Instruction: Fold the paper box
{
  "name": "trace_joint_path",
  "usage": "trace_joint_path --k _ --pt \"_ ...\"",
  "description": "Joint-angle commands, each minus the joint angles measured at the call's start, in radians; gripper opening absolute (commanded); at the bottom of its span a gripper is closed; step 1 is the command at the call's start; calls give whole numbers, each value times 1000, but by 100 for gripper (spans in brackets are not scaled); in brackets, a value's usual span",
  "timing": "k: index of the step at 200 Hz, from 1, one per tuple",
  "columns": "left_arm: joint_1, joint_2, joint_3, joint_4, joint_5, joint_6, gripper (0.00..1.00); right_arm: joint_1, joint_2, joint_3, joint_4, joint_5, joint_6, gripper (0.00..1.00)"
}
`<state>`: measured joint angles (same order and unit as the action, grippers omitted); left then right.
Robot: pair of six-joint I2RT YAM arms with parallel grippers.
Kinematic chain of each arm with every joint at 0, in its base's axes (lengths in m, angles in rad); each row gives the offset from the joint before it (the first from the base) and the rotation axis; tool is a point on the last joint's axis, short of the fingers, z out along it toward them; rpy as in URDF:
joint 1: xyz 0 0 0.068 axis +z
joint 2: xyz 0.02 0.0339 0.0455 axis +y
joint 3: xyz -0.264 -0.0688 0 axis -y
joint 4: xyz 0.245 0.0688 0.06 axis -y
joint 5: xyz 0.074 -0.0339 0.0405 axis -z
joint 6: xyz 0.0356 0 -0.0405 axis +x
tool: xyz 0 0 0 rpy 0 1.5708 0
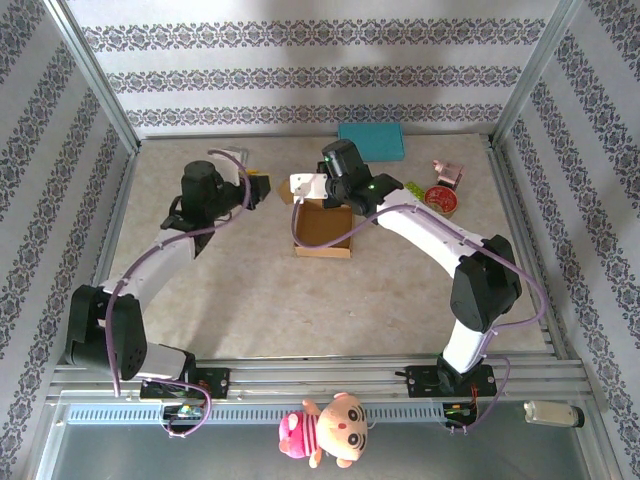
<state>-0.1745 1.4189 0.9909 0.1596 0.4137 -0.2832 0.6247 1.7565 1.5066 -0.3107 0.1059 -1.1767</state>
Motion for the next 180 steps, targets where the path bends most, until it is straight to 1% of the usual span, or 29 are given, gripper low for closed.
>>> trace_joint_path --k 1,8,20,33,43,58,82,96,108,118,134,150,180 --pt "72 91 131 -344 -94 -237 27 7 -51 -35 51 -24 3 6" --pt "78 132 178 -388 -38 -224 23 8 -58 -45 52 -41 12 6" --pt "77 197 238 -421 66 -229 19 16 -73 -69 65 -55 1 6" --pt "77 246 256 -380 183 -276 17 27 -86 -105 104 -55 -32 7" --pt "74 268 252 -332 231 -312 17 30 -85 -114 111 -58 -49 8" --pt "66 293 249 -302 249 -321 17 30 -70 -109 106 -44 -48 8" --pt "58 362 277 -356 249 -291 16 29 -56 -106 115 -39 -43 9" --pt "55 397 263 -339 232 -288 15 29 -51 -101 121 -56 -25 12" --pt "48 426 264 -341 258 -265 13 30 -43 -87 116 -59 -4 16" --pt "41 435 251 -308 274 -265 12 32 -39 -85 119 -55 12 19" --pt "27 436 221 -221 308 -287 12 32 -41 -86 121 -71 37 21" --pt "13 435 205 -153 324 -310 11 32 -46 -93 124 -88 50 21" --pt "-2 430 202 -122 324 -296 11 32 -51 -100 121 -92 51 18"
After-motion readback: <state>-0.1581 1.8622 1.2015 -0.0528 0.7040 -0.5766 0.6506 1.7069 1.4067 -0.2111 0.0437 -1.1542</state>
